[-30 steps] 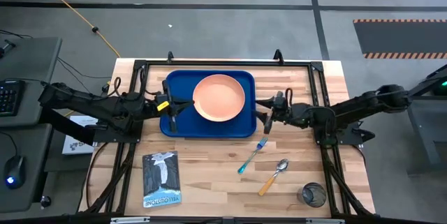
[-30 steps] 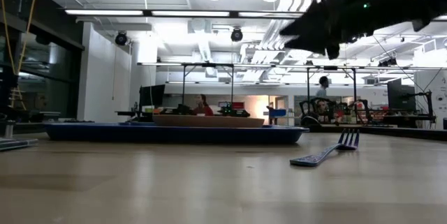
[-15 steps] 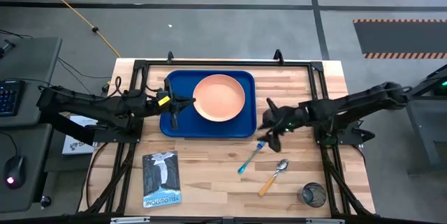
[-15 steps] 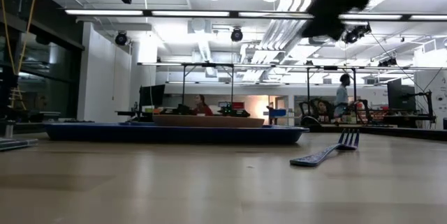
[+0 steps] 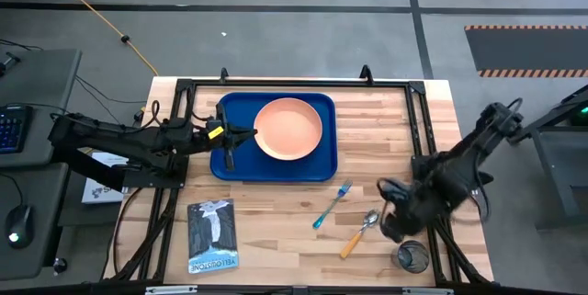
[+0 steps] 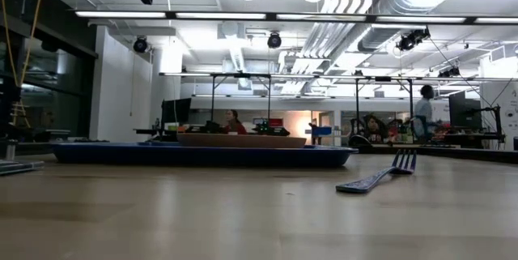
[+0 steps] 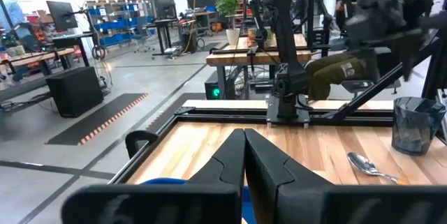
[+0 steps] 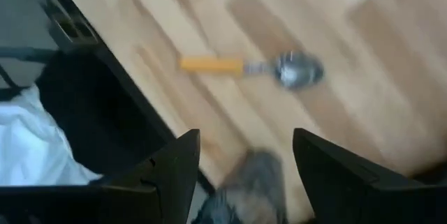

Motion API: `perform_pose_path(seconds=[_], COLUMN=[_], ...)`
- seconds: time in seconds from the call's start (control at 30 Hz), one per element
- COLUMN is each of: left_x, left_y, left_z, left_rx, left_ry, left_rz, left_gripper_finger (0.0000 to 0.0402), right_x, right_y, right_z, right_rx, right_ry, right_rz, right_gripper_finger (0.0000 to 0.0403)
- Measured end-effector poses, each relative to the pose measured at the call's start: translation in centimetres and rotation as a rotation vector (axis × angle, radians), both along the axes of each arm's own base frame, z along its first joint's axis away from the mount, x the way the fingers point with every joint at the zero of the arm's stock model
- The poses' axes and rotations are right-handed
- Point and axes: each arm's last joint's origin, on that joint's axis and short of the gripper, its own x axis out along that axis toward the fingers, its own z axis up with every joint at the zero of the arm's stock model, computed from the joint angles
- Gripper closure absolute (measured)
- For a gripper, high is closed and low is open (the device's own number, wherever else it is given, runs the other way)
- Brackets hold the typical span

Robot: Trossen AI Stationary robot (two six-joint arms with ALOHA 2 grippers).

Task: Pick and place plate/cup/fork/spoon on tray
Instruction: Put the blue cup on the blue tray

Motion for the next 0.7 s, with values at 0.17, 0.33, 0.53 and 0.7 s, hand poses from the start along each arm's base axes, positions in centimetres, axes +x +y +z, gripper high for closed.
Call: perform_pose_path(seconds=[0.17,0.33,0.53,0.7], left_x=[0.0,0.0,0.0,0.0], left_y=[0.0,0.0,0.0,0.0], left_z=[0.0,0.0,0.0,-0.1], left_rx=[0.000,-0.018,-0.018,-0.017], left_ry=[0.000,-0.005,-0.003,0.009], left_rz=[-0.001,-0.001,-0.001,-0.001], left_gripper_finger=[0.0402,0.0402,0.0401,0.0401], right_x=[-1.4,-1.9,-2.3,-2.4], right_y=[3.0,5.2,7.2,8.1], right_z=[-2.3,-3.9,-5.9,-7.2], right_rx=[-0.032,-0.036,-0.051,-0.089], right_ry=[0.145,0.241,0.368,0.417], right_rz=[-0.033,-0.022,0.005,0.039], right_gripper_finger=[0.0181,0.0181,0.0181,0.0181])
